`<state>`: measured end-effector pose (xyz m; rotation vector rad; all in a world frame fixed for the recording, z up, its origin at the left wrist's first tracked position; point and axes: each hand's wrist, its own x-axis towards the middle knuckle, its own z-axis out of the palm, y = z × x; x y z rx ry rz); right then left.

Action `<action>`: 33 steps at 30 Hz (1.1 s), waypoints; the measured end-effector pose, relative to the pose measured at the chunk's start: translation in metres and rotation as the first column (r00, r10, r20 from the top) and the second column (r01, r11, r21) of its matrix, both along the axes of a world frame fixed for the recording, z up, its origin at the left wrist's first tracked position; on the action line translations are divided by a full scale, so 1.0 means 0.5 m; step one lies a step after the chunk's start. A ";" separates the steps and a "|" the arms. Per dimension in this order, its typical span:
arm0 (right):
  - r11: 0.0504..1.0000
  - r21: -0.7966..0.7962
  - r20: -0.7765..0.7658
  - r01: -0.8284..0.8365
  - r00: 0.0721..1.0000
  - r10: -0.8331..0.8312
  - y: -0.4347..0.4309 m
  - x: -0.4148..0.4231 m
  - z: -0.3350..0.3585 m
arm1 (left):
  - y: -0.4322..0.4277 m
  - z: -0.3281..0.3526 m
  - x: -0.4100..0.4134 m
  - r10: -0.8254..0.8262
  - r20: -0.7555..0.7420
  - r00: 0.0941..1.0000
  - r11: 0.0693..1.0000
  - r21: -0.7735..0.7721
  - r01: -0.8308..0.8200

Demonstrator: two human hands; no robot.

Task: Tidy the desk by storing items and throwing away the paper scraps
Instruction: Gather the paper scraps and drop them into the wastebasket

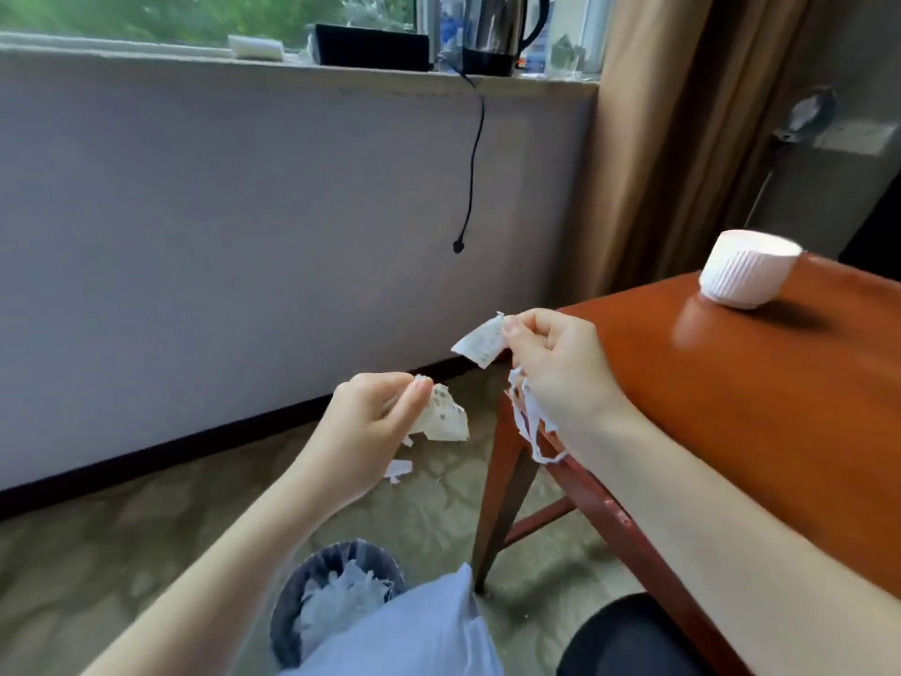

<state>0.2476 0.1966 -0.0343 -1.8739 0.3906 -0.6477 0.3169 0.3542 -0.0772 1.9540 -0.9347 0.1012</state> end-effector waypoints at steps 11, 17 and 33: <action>0.960 0.256 -0.298 -0.113 0.935 0.190 0.120 0.141 -0.275 | 0.100 -0.274 0.097 0.233 -0.357 0.904 0.970 0.021 -0.242; 0.946 0.316 -0.430 -0.073 0.878 0.212 0.164 0.195 -0.407 | 0.123 -0.396 0.135 0.383 -0.356 0.853 0.924 0.153 -0.351; 0.823 0.512 -0.678 0.246 0.704 0.211 0.259 0.283 -0.723 | 0.175 -0.695 0.191 0.640 -0.635 0.433 0.751 0.399 -0.526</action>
